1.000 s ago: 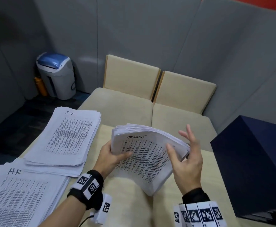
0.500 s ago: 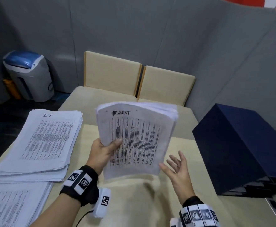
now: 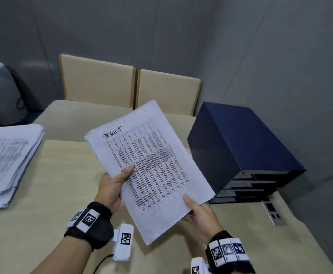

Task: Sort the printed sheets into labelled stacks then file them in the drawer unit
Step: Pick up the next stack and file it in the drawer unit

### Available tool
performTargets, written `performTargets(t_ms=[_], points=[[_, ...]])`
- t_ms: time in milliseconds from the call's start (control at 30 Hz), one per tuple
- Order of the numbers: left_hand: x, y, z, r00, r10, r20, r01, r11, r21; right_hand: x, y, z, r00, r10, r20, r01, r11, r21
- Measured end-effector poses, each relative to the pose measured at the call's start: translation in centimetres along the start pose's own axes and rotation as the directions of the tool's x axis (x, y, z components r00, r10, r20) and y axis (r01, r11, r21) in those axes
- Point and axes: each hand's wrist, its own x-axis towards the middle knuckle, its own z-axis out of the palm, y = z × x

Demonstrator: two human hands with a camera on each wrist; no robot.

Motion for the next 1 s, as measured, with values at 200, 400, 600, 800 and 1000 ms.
performTargets(t_ms=[200,400,600,800,1000], points=[[-3.8,-10.2,2.4,0.976,-0.184,-0.114,0.192,0.979,0.065,-2.4,2.4,-11.7,0.995,0.057,-0.082,-0.063,0.996,-0.067],[-7.0,-15.8,4.2,0.93,-0.364,-0.056,0.368,0.908,0.203,-6.0,4.8,-19.6,0.983,0.165,-0.084,-0.164,0.986,0.028],[-10.0,-19.8,7.3,0.893,-0.449,0.013,0.406,0.819,0.405,-9.3,6.7,-25.1,0.949,0.254,-0.188,-0.237,0.965,0.107],[-13.3,-22.3,11.4,0.772,-0.629,0.088,0.499,0.687,0.528,-12.5,4.9,-31.5,0.924,0.256,-0.285,-0.194,0.954,0.227],[-13.5,-24.7,17.7,0.732,-0.676,0.091,0.543,0.659,0.52,-12.5,4.7,-36.0,0.901,0.176,-0.396,0.015,0.901,0.433]])
